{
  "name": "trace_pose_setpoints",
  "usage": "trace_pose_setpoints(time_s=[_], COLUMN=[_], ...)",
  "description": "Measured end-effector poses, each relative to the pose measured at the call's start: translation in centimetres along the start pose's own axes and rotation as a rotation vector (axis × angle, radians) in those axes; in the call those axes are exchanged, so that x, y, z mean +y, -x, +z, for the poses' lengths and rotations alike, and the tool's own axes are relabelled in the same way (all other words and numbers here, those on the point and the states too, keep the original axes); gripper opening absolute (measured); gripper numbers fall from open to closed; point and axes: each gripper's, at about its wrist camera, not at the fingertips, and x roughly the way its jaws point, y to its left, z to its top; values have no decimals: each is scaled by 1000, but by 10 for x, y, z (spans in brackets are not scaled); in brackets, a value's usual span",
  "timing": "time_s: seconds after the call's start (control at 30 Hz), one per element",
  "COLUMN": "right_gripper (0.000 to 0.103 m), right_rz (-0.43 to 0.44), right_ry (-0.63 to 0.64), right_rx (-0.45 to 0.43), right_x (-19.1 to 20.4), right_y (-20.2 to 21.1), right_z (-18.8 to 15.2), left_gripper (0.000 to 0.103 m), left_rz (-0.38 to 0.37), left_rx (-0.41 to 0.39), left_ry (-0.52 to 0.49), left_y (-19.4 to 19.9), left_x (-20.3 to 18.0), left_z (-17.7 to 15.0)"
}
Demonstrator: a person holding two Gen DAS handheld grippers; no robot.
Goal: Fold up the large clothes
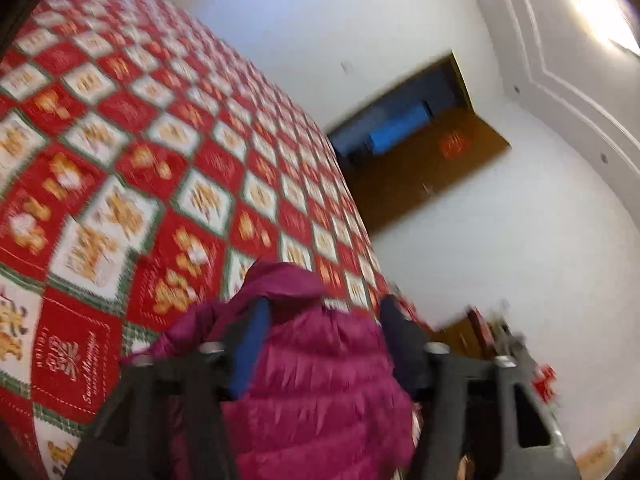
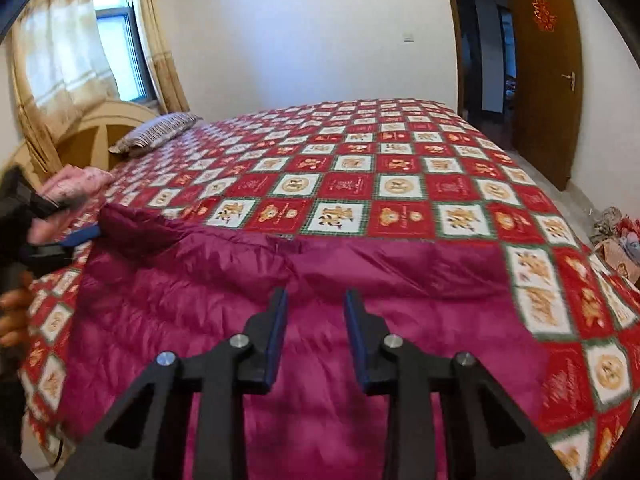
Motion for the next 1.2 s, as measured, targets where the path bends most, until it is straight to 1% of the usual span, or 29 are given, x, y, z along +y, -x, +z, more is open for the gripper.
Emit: trace_pose_setpoints(time_s=[0.03,0.1,0.13,0.17,0.2,0.27,0.33,0.4,0.47,0.5,0.6,0.63,0.7,0.77,0.8,0.9,1.0,1.03,1.13,1.2], right_gripper=[32,32,32,32,32,32,32,32,32,32,32,32,31,30,29,28,28,28,28,28], right_rz=[-26,-52,-57,-62,-61,-57,-54,-45,-33,-23,16,27,43,54,55,52,42,32,-88,-156], right_ry=[6,10,8,4,2,-8,-18,-21,-29,-38,-80,-92,-110,-126,-131,-169,-220,-210,-155,-146], right_rx=[2,21,37,52,59,72,90,116,140,148,157,156,145,142,141,142,82,66,22,40], right_x=[3,5,5,3,1,-3,-4,-6,-7,-8,-16,-18,-21,-24,-24,-28,-36,-37,-43,-56], right_y=[-14,-38,-51,-62,-67,-77,-80,-85,-88,-90,-92,-92,-90,-90,-89,-80,-40,-28,3,4], right_z=[1,0,-3,-7,-10,-18,-18,-19,-20,-21,-21,-22,-21,-21,-21,-18,-16,-16,-23,-33], left_gripper=[62,62,62,65,71,77,77,77,77,77,77,77,77,77,77,77,77,77,77,77], left_rz=[12,19,38,55,67,97,174,229,235,247,319,324,294,319,342,363,353,356,372,376], left_rx=[-41,-81,-108,-125,-139,-134,-94,-42,-4,8,30,39,33,36,56,85,85,86,89,91], left_ry=[-44,-123,-182,-216,-245,-281,-312,-294,-270,-264,-285,-273,-241,-267,-280,-274,-254,-254,-265,-268], left_y=[5,10,14,13,10,1,-26,-57,-76,-85,-109,-114,-117,-123,-128,-136,-135,-135,-140,-140], left_x=[-13,-31,-44,-51,-57,-62,-63,-56,-46,-42,-22,-11,2,0,0,5,10,10,9,9], left_z=[-1,-5,-10,-10,-12,-25,-40,-58,-70,-75,-84,-85,-88,-91,-91,-91,-91,-91,-92,-92])
